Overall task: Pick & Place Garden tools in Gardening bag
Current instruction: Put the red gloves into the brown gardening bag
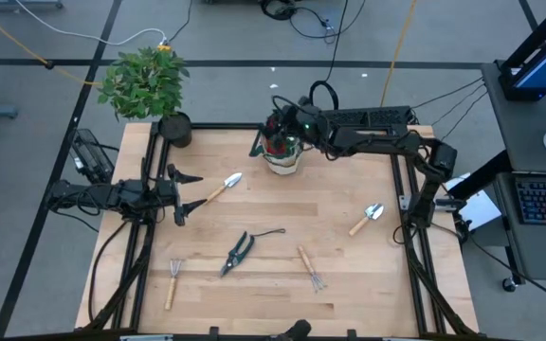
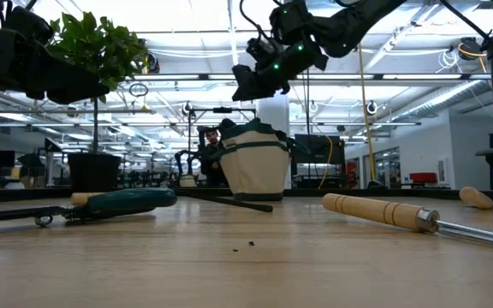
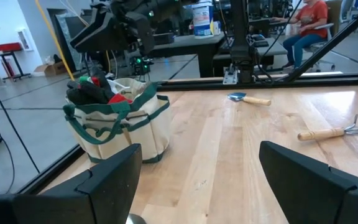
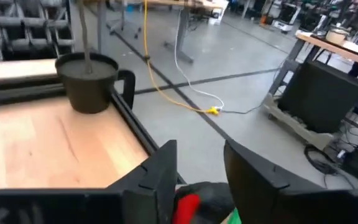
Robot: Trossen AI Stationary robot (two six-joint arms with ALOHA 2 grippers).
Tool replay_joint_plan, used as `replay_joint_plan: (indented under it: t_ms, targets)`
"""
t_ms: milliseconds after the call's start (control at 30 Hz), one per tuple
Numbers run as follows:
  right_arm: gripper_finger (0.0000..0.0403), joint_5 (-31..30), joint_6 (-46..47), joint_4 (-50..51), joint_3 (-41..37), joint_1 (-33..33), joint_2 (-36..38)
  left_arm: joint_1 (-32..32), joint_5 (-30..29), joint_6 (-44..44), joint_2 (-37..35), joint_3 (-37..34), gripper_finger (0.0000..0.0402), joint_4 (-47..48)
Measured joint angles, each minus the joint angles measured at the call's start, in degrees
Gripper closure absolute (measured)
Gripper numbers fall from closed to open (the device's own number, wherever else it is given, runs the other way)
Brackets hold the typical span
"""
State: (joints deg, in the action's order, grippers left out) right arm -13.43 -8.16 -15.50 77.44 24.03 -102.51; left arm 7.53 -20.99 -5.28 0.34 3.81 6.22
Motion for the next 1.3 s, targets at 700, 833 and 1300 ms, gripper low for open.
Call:
replay_joint_plan:
  t_ms: [700, 833, 1300]
  targets:
    - [0.0289, 1.6, -2.0, 2.4, 0.6, -1.0, -1.4, 0.0, -0.1, -2.5, 0.0, 0.0, 0.0069, 0.0]
    - [0.0289, 1.4, -1.0, 4.0, 0.4, -1.1, -2.9, 0.0, -0.1, -2.5, 0.0, 0.0, 0.0069, 0.0]
    - [0.0289, 0.0, -0.2, 9.8, 7.4, -1.4, -10.7, 0.0, -0.1, -1.9, 0.0, 0.0, 0.0069, 0.0]
